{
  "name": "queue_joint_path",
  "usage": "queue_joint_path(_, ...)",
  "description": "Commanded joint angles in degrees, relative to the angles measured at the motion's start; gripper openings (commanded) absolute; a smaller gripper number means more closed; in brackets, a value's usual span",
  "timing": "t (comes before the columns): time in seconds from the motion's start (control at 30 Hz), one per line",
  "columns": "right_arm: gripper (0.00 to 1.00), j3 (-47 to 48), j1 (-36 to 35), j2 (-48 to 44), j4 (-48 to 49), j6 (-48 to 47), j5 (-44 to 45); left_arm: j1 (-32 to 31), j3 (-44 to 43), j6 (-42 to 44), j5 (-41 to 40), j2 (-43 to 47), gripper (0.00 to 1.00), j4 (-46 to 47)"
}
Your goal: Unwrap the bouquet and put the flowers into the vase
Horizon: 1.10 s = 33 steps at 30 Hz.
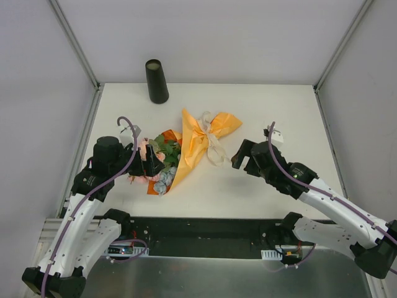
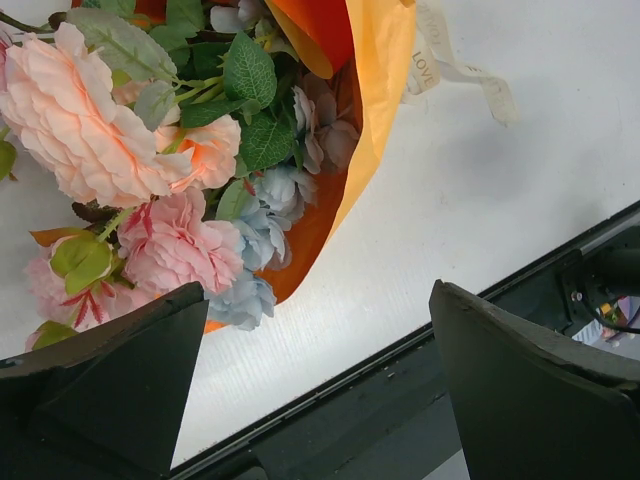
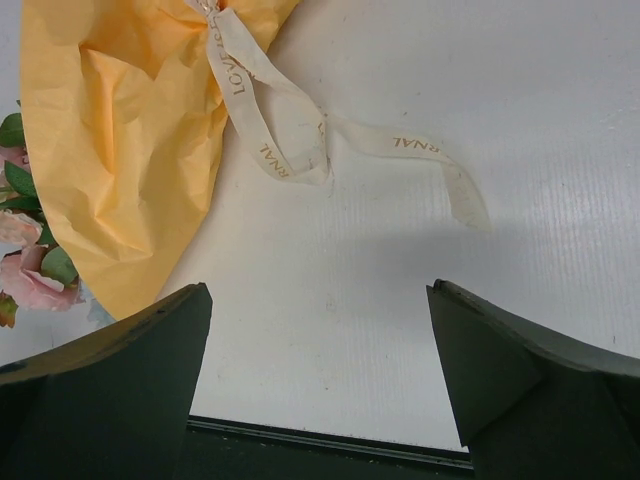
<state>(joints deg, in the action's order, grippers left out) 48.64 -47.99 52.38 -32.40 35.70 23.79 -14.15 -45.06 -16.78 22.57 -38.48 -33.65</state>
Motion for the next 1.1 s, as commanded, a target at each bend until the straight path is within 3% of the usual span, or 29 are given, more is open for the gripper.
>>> queue_joint_path(0.0,0.99,3.0,-0.2,-0.3,0.8,-1.1,2.0,0.4,0.1,1.6,1.0,0.3,0.99,1.7)
queue_joint_path(0.4,0.99,2.2,0.0,1.1,5.2,-11.0,9.6,0.4,-0.3,-1.2,3.5,-2.3,0.95,2.1)
queue_joint_path(0.53,0.96,1.4,1.1,4.6,10.1,-17.2,7.7,0.3,-1.3,-3.5,6.5,-4.3,0.92,2.2)
queue_joint_path(0.8,0.61,-2.6,12.6,14.4,23.1,-20.8,-16.0,-0.8,-1.0,-6.9,6.3,-9.3,0.86,2.7)
queue_joint_path(0.9,0.55,-3.4,15.1,18.8,29.8,-23.9,-21.5,-2.2,-2.0,-7.0,7.2,-13.1,0.84,2.7)
queue_joint_path(1.0,0.46,-0.9,17.3,24.9,30.3,-24.5,-23.2,-3.9,-4.1,-7.0,6.7,-16.1,0.83,2.9)
queue_joint_path(1.07,0.47,0.5,19.3,28.4,30.6,-24.4,-29.3,-5.1,-5.4,-6.8,6.0,-17.6,0.83,3.1)
